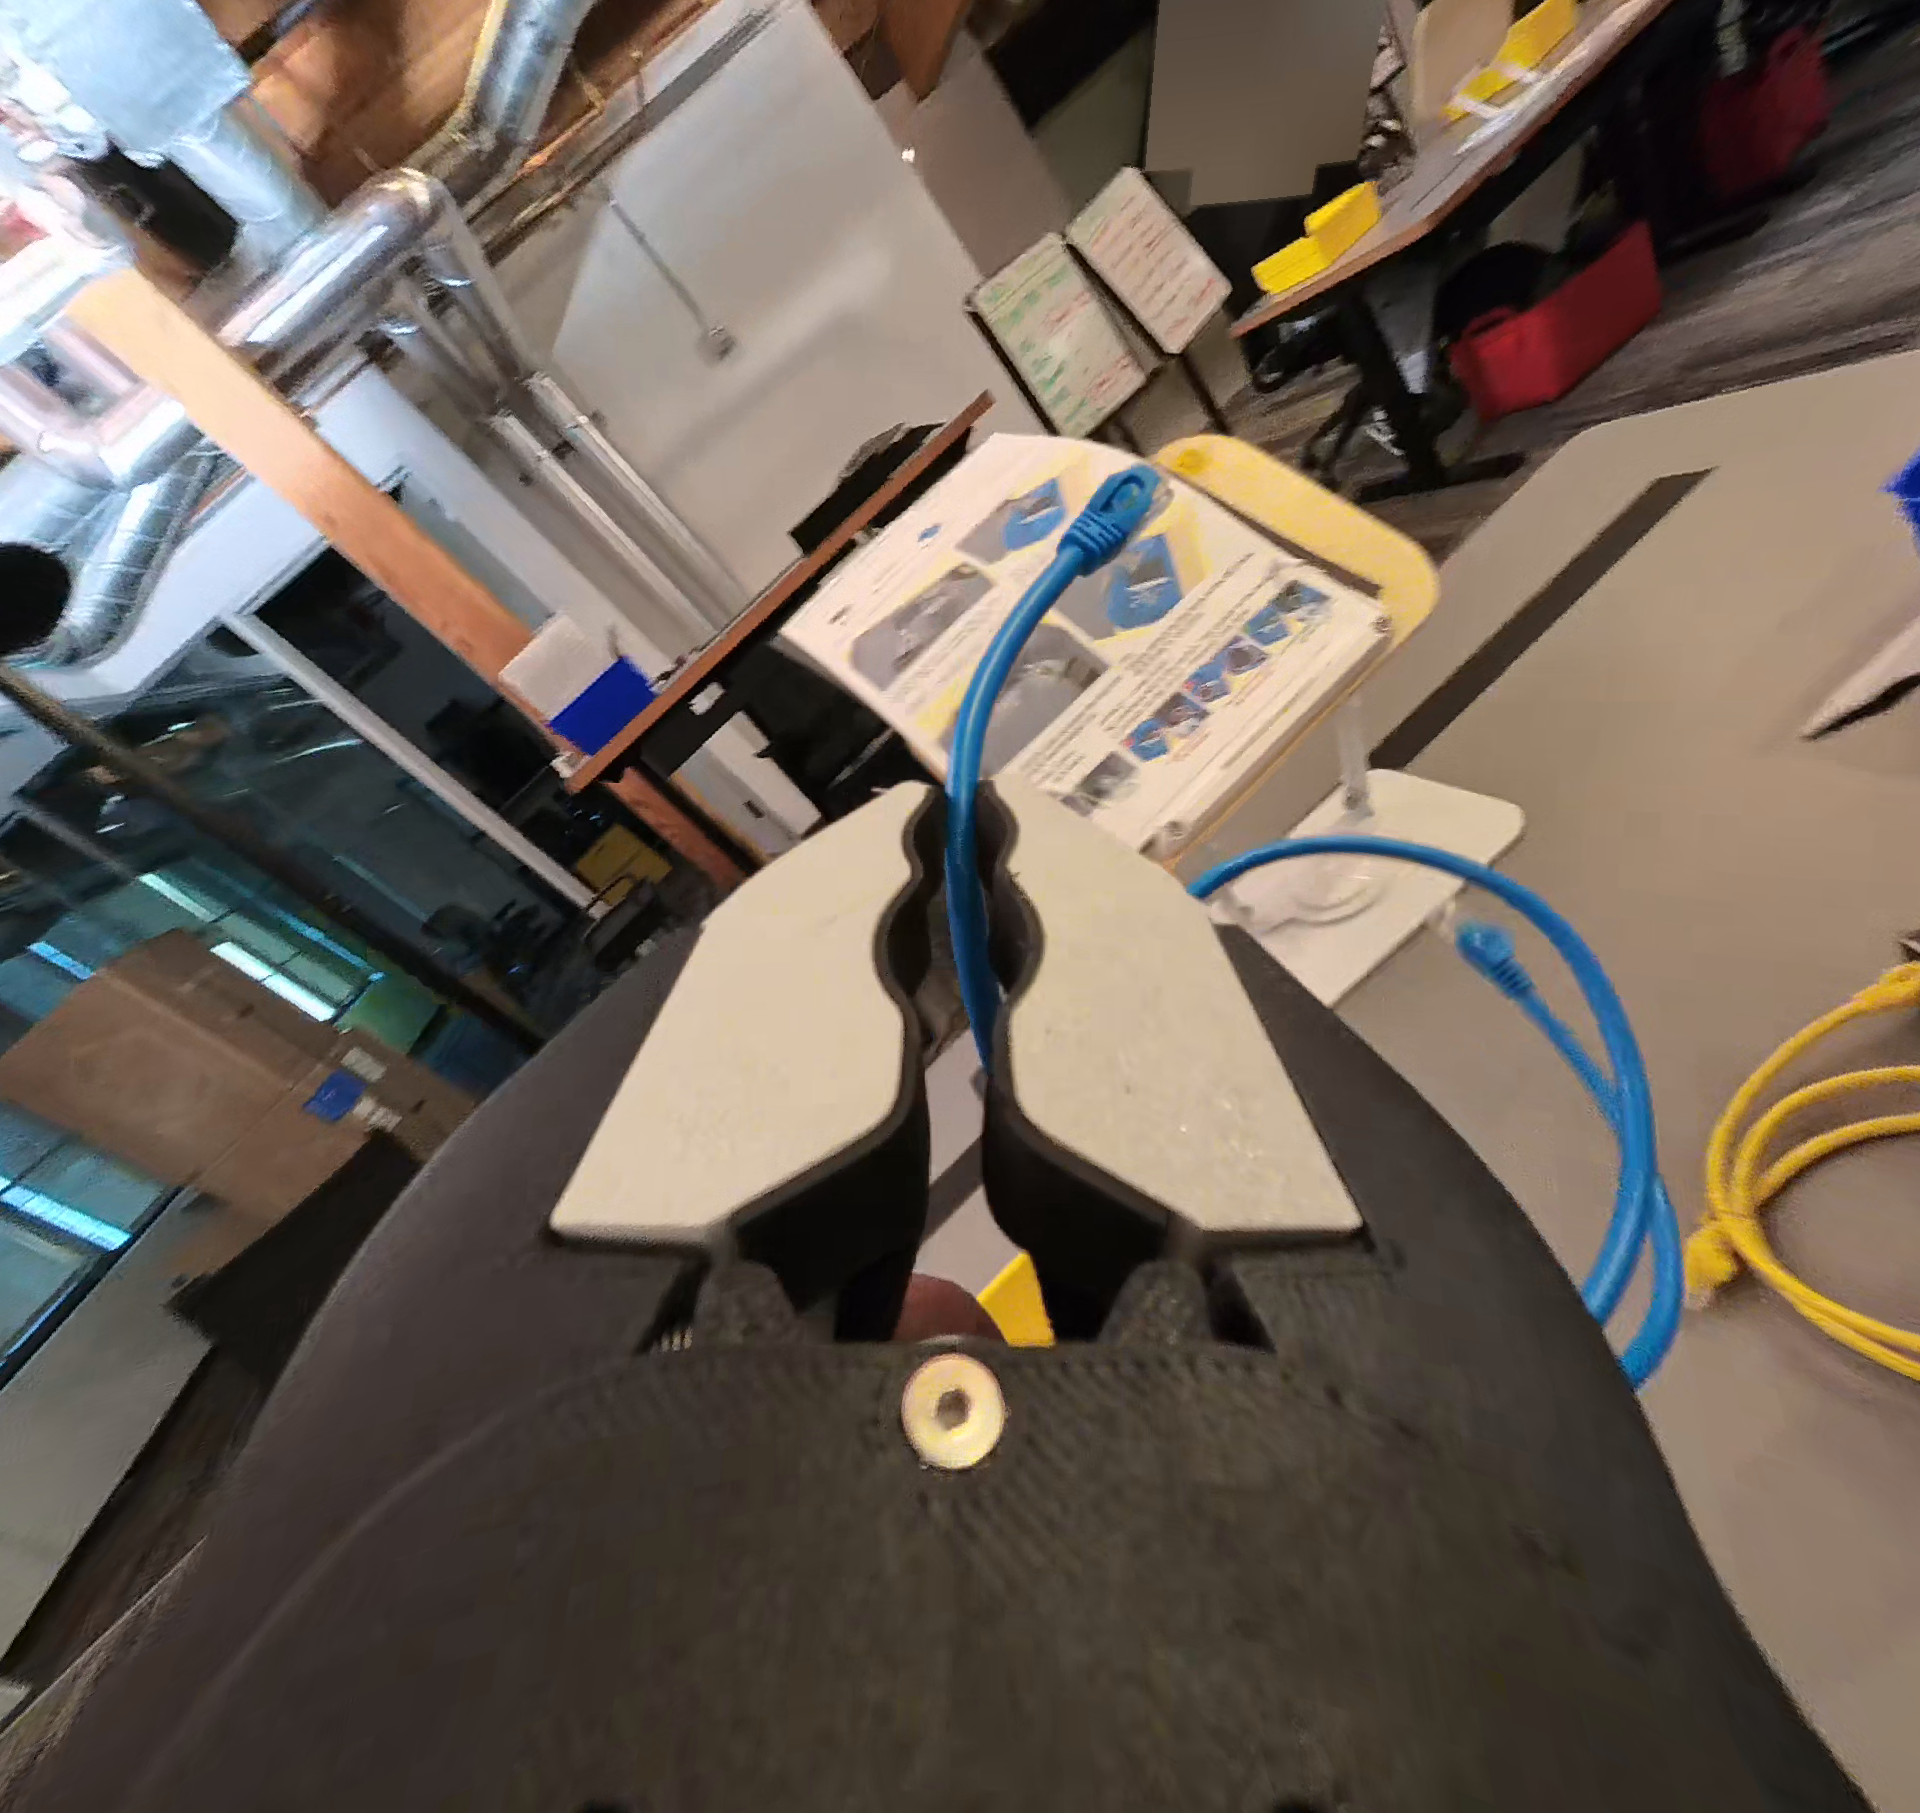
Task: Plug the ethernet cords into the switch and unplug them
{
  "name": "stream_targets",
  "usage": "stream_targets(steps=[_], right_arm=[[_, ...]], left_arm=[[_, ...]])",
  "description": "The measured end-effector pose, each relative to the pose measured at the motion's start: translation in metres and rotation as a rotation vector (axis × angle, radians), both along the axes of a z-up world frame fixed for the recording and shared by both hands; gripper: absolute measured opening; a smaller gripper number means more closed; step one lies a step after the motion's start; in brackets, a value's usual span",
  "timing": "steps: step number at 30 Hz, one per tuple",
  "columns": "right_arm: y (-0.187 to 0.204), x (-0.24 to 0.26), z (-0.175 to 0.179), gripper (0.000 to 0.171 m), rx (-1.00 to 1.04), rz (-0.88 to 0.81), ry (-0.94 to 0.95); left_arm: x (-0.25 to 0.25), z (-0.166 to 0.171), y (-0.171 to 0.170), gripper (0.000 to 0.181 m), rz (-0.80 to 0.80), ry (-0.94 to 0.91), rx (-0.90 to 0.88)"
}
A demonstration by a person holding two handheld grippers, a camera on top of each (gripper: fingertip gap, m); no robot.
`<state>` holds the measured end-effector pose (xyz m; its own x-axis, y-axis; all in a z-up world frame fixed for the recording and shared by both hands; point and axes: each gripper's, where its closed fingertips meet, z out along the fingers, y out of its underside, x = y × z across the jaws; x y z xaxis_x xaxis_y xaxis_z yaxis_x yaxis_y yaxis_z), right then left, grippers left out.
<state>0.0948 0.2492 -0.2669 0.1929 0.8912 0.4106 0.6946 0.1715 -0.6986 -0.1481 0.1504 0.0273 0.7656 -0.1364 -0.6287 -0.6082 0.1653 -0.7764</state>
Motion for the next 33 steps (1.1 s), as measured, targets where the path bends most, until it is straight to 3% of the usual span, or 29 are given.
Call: stream_targets(steps=[1, 6, 12, 16, 25, 33], right_arm=[[0.000, 0.000, 0.004, 0.091, 0.003, 0.001, 0.014], [-0.001, 0.002, 0.027, 0.083, 0.010, 0.006, 0.112], [-0.012, -0.001, 0.068, 0.056, -0.001, 0.070, 0.338], [-0.026, -0.011, 0.080, 0.045, -0.020, 0.143, 0.423], [-0.036, -0.029, 0.063, 0.039, -0.014, 0.204, 0.404], [-0.041, -0.032, 0.055, 0.019, -0.050, 0.236, 0.412]], left_arm=[[0.011, -0.008, 0.004, 0.005, -0.020, 0.019, -0.029], [0.052, -0.062, 0.028, 0.005, -0.091, 0.097, -0.180], [0.096, -0.149, 0.045, 0.005, -0.209, 0.187, -0.443], [0.124, -0.186, 0.047, 0.005, -0.302, 0.202, -0.536], [0.151, -0.217, 0.043, 0.005, -0.424, 0.179, -0.616], [0.152, -0.222, 0.043, 0.005, -0.457, 0.147, -0.634]])
